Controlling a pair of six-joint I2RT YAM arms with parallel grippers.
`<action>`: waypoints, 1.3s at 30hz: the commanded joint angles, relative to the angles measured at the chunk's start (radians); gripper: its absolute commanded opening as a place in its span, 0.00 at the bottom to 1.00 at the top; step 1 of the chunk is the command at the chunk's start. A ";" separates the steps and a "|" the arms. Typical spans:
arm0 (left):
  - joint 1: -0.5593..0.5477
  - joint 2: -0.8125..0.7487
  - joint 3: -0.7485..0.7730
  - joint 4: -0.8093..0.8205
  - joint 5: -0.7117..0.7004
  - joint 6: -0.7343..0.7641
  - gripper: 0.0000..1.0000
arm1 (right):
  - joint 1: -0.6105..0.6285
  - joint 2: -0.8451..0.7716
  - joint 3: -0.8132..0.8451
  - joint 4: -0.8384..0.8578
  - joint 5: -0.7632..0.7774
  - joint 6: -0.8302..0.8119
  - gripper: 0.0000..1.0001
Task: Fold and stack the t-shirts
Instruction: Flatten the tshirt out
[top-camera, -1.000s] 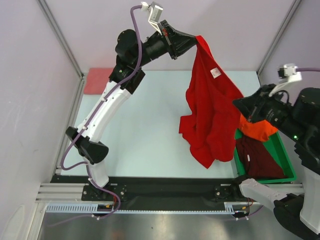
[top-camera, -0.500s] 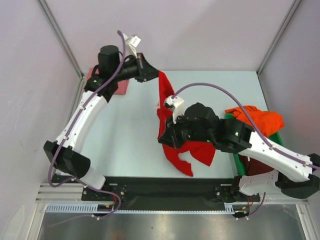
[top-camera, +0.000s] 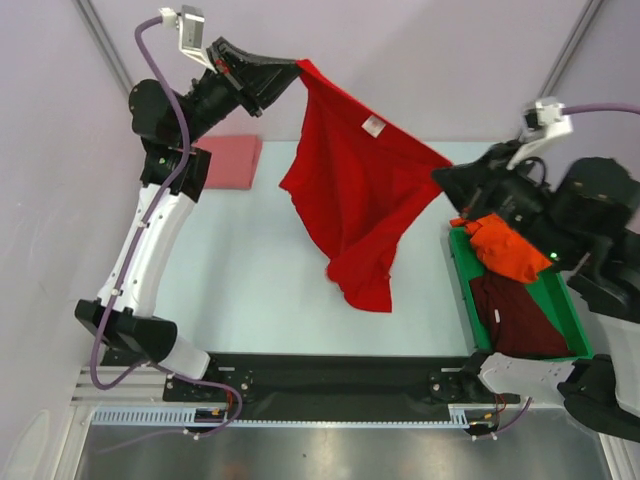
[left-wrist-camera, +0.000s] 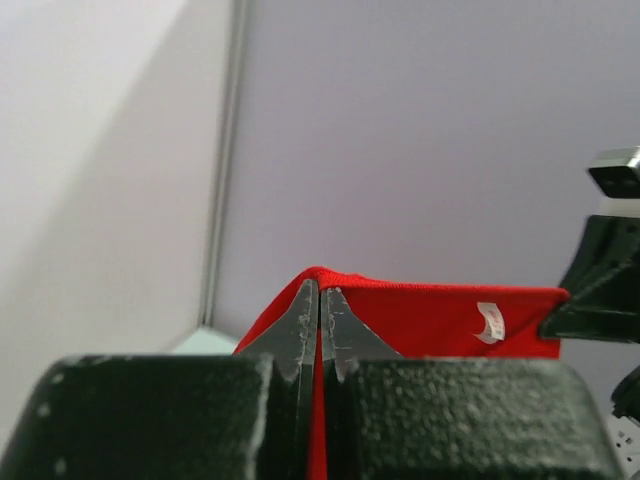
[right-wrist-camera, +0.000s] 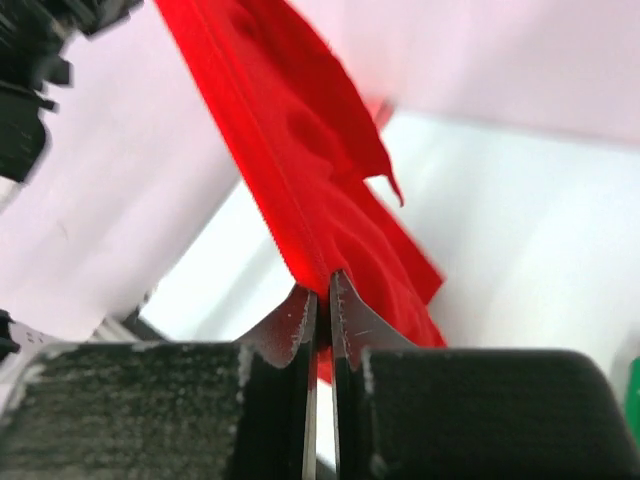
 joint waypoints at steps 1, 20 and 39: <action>0.023 0.051 0.077 0.343 -0.111 -0.102 0.00 | -0.026 -0.046 0.077 -0.136 0.119 -0.143 0.00; -0.055 -0.144 0.153 0.161 -0.089 0.039 0.00 | 0.223 -0.161 0.218 -0.085 0.541 -0.302 0.00; -0.100 -0.780 -0.429 -0.588 -0.725 0.380 0.24 | 0.160 0.482 0.054 0.550 -0.170 -0.355 0.00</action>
